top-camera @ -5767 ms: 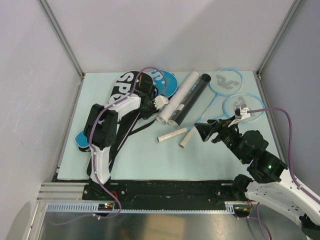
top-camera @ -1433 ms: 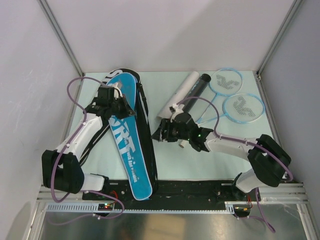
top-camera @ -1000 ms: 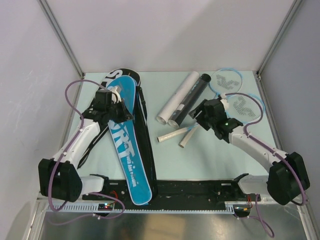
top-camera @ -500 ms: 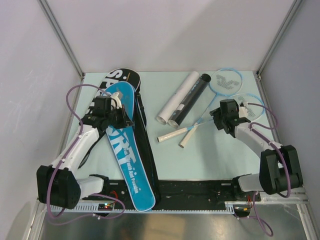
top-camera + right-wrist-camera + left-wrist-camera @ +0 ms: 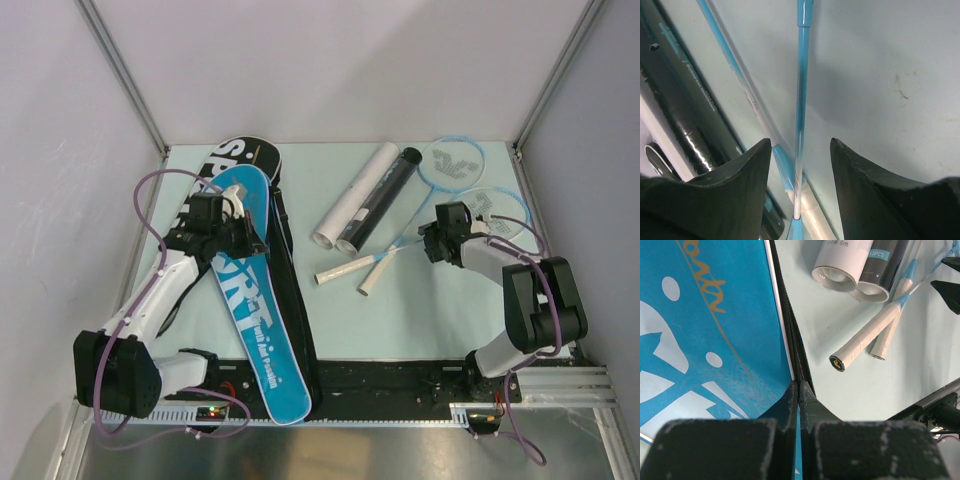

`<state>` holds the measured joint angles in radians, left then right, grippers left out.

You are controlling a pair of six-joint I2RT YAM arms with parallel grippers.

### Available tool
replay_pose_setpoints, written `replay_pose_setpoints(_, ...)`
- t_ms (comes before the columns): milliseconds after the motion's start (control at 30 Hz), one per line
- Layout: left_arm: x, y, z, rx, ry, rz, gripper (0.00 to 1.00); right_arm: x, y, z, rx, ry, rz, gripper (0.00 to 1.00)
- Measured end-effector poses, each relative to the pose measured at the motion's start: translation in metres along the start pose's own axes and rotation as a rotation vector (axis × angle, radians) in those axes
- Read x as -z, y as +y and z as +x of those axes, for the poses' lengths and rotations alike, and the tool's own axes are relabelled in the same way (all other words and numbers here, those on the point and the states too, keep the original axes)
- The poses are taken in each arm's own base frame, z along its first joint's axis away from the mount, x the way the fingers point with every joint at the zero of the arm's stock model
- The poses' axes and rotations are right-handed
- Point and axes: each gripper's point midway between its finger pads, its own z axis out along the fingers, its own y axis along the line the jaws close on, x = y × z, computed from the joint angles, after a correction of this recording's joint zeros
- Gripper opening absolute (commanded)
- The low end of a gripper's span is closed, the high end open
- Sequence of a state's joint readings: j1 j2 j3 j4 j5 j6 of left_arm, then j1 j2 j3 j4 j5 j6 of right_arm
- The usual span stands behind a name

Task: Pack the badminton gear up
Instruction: Pick up the racket from the center of the board.

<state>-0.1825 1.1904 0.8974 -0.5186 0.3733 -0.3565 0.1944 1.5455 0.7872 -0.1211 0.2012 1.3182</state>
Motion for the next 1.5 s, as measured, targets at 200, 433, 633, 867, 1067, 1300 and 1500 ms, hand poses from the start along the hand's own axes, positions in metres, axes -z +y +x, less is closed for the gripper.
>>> replay_pose_setpoints(200,0.000,0.000,0.000,0.000,0.001,-0.001,0.00,-0.019,-0.008,0.002,-0.015,0.004,0.024,0.51)
replay_pose_setpoints(433,0.000,0.000,0.000,0.001,0.000,-0.001,0.00,-0.029,-0.002,-0.003,-0.029,-0.011,-0.004,0.33)
replay_pose_setpoints(633,0.000,0.000,0.000,0.002,0.000,-0.002,0.00,-0.032,-0.002,-0.006,-0.009,-0.018,-0.010,0.04)
replay_pose_setpoints(867,0.002,-0.001,-0.006,0.009,-0.012,-0.009,0.00,-0.019,0.001,-0.018,0.040,-0.052,-0.024,0.00)
replay_pose_setpoints(1067,0.003,-0.002,-0.017,0.015,-0.032,-0.026,0.00,0.033,0.031,-0.046,0.122,-0.142,-0.144,0.00)
replay_pose_setpoints(1300,0.001,-0.004,-0.032,0.016,-0.048,-0.038,0.00,0.090,0.057,-0.062,0.283,-0.202,-0.295,0.00)
replay_pose_setpoints(1500,-0.001,-0.004,-0.037,0.005,-0.051,-0.039,0.00,0.116,0.058,-0.048,0.489,-0.115,-0.334,0.00)
